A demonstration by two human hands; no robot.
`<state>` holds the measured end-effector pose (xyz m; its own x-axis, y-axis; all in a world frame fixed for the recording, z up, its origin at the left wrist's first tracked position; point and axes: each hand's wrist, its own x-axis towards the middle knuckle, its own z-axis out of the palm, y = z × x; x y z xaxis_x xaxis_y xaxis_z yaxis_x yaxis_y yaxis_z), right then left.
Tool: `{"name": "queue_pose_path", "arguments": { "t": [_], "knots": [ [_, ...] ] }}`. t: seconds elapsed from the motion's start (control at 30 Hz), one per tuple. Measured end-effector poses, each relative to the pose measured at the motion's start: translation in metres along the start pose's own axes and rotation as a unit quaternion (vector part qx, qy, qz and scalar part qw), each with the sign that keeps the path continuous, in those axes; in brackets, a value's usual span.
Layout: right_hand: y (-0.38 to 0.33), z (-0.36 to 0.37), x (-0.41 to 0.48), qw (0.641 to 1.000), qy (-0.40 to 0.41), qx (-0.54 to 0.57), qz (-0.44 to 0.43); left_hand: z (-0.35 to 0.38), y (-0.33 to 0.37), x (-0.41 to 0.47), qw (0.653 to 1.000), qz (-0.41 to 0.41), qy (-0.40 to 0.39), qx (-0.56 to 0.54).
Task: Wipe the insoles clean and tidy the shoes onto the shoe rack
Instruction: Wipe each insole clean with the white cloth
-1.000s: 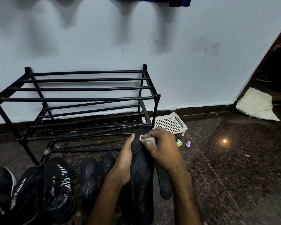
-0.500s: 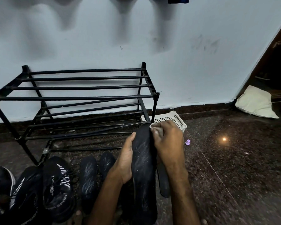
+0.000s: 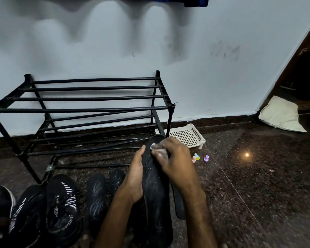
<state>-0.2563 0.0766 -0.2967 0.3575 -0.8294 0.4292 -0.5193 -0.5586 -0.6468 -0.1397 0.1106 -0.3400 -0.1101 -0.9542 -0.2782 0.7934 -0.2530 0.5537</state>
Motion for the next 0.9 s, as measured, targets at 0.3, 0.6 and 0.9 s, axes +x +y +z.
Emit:
{"name": "queue_pose_path", "arguments": {
  "t": [0.3, 0.6, 0.9],
  "knots": [
    [-0.006, 0.001, 0.007, 0.997, 0.068, -0.021, 0.022, 0.005, 0.0, -0.001, 1.0, 0.0, 0.009, 0.014],
    [-0.002, -0.001, 0.009, 0.993, 0.089, -0.05, 0.054, 0.003, 0.001, -0.002, 1.0, 0.002, 0.013, 0.015],
    [0.001, -0.01, 0.007, 0.993, 0.054, -0.079, 0.071, 0.008, 0.005, -0.009, 0.999, 0.009, 0.017, 0.027]
  ]
}}
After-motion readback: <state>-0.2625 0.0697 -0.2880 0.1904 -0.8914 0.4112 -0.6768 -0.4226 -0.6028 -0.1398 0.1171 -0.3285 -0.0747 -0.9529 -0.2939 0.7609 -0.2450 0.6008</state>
